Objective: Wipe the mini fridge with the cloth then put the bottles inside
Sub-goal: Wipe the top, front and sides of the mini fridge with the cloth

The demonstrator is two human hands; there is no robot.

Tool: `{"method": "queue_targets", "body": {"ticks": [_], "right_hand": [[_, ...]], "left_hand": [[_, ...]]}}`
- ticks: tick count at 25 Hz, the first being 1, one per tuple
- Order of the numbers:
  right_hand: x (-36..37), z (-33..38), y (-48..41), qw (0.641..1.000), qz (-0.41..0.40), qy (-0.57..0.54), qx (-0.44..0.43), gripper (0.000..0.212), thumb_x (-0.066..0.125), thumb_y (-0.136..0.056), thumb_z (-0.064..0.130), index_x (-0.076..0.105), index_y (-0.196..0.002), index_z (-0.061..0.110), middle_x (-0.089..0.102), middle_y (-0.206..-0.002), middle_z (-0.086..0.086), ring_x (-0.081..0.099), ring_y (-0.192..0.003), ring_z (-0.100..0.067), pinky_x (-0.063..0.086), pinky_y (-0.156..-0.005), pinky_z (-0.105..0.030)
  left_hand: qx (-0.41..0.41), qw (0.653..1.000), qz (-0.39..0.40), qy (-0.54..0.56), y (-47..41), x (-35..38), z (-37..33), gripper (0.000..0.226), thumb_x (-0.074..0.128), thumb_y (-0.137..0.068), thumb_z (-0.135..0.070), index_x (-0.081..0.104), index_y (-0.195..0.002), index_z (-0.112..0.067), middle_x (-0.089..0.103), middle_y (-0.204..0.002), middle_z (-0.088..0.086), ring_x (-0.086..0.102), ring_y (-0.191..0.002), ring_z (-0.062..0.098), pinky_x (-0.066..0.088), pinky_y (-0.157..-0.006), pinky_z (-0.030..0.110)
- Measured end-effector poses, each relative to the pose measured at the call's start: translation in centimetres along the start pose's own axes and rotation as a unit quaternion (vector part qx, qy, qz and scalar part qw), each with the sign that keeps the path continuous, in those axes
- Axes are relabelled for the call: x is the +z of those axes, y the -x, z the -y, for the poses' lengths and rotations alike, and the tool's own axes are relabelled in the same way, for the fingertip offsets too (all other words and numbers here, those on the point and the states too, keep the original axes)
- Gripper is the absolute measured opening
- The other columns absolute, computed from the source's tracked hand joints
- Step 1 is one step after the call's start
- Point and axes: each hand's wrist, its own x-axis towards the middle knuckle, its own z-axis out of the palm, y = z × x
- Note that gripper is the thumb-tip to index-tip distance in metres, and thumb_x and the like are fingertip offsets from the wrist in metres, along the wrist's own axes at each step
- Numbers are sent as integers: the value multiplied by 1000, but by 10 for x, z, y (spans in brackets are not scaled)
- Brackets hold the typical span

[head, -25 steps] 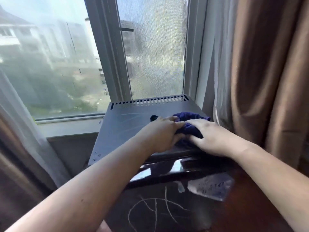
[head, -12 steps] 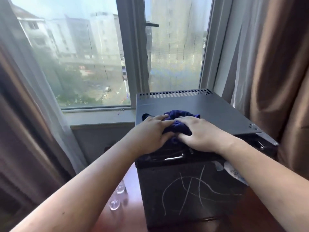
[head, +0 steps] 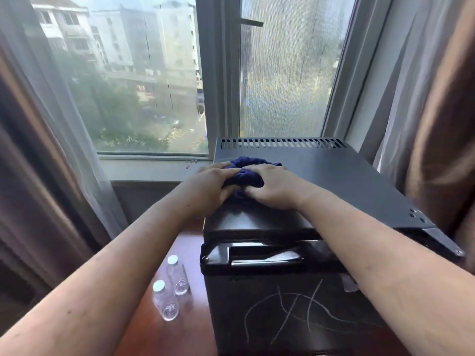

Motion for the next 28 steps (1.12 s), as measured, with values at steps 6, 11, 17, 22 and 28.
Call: {"method": "queue_targets", "body": {"ticks": [6,11,17,22,28], "right_hand": [[1,-20,-65,999,-1,-36,3,45,64,-88,37,63,-133,29,68,-132,-5,61,-124,-28,47,-106,-36],[-5,-50,-108,998,-15,-49,31,46,65,-91,37,63,-134,23,64,-138,-8,59,-127,-30,45,-103,-32],[-35,-118,-104,998,-25,-22,59,49,67,-91,41,62,-134,19,63,-138,-12,55,-131,-32,41,-105,-33],[-79,-182,-55,995,-36,-7,96,42,62,-95,33,61,-135,22,64,-138,-11,56,-130,-32,40,-105,-34],[-107,-224,15,985,-96,-24,139,42,61,-94,28,60,-137,31,63,-140,-3,54,-132,-28,41,-99,-28]], "left_hand": [[-38,999,-22,23,-52,1,19,44,59,-99,-19,59,-141,-34,54,-149,-3,54,-132,27,37,-114,37],[-34,998,29,55,-112,0,30,39,57,-98,-15,66,-134,-28,59,-137,-4,58,-124,21,40,-111,36],[-42,999,29,-7,-176,37,-13,44,55,-100,-25,57,-143,-31,57,-138,4,56,-128,31,40,-111,45],[-10,999,49,-3,-211,63,-98,49,49,-95,-35,59,-142,-26,59,-133,14,54,-127,37,40,-109,43],[46,998,45,-24,-221,93,-174,47,51,-97,-29,58,-143,-21,56,-139,19,52,-131,37,34,-111,43]]}}
